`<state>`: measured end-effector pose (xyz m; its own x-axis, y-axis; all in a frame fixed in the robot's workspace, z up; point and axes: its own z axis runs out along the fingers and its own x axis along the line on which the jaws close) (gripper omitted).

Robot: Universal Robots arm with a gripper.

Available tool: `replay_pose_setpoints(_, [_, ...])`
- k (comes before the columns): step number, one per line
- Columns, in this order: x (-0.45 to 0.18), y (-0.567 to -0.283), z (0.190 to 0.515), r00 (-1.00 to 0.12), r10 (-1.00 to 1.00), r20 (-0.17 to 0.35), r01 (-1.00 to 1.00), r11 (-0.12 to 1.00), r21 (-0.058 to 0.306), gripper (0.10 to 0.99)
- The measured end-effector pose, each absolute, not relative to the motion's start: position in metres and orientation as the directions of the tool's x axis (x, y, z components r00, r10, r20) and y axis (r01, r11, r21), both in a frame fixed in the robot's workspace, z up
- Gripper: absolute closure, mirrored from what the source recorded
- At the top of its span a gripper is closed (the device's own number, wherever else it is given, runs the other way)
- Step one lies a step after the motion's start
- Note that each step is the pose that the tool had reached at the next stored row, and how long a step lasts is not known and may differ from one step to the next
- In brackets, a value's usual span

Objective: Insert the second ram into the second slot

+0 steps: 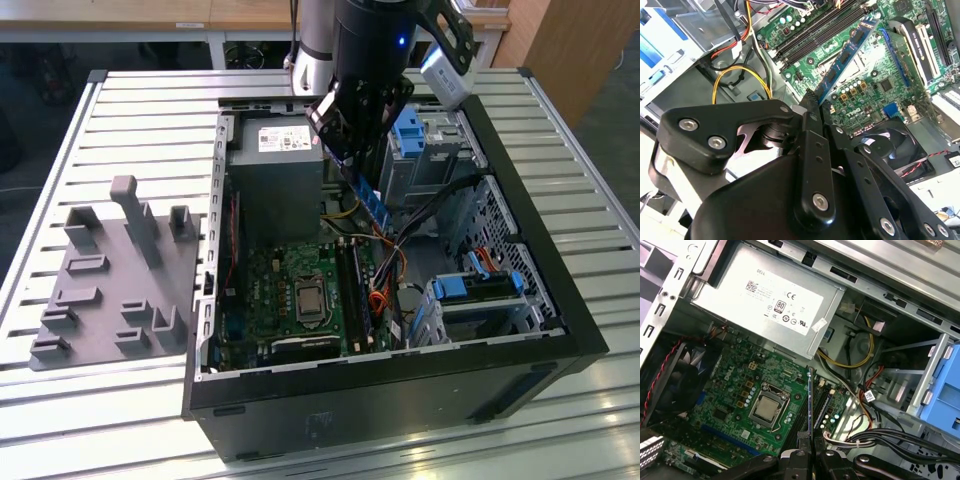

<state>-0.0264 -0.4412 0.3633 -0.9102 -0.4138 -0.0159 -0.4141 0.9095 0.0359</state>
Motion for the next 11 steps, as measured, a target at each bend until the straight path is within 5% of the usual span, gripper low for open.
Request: replay_pose_setpoints(11, [-0.0264, -0.4412, 0.3631, -0.918, -0.396, -0.016, -0.397, 0.917, 0.036, 0.949])
